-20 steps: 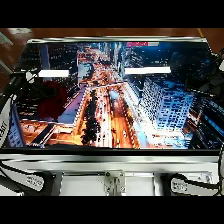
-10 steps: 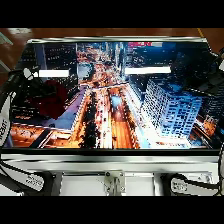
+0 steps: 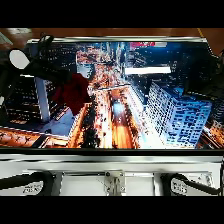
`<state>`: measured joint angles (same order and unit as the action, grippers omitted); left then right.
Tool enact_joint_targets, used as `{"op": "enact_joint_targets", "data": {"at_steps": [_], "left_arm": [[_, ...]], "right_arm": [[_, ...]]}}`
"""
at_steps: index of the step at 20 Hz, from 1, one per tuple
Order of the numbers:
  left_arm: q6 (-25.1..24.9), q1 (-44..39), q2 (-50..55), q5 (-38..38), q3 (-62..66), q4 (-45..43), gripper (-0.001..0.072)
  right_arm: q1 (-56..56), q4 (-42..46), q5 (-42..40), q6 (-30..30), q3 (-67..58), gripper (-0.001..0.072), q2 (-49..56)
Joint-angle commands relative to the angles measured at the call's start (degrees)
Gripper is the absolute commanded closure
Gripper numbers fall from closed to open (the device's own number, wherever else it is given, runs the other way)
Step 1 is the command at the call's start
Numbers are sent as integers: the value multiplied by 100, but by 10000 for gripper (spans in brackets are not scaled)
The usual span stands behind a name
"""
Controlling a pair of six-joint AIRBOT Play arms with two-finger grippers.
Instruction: Fold the shirts.
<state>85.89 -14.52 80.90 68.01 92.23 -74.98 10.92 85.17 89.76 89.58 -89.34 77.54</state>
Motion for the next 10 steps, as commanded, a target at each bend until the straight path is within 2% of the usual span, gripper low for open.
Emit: {"op": "enact_joint_targets", "data": {"at_steps": [1, 4, 7, 10], "left_arm": [[186, -1084, -186, -92, 9, 219, 668], [492, -1963, -13, -562, 2, 219, 668], [555, -2717, 350, -1154, 2, 221, 668], [1027, -3106, 802, -1650, 4, 221, 667]], "right_arm": [[-7, -225, 175, -118, -4, 40, -439], [-7, -442, 356, -208, -4, 40, -813], [-4, -791, 363, -306, -4, 40, -990], [-4, -1233, 240, -420, -4, 40, -973]]}}
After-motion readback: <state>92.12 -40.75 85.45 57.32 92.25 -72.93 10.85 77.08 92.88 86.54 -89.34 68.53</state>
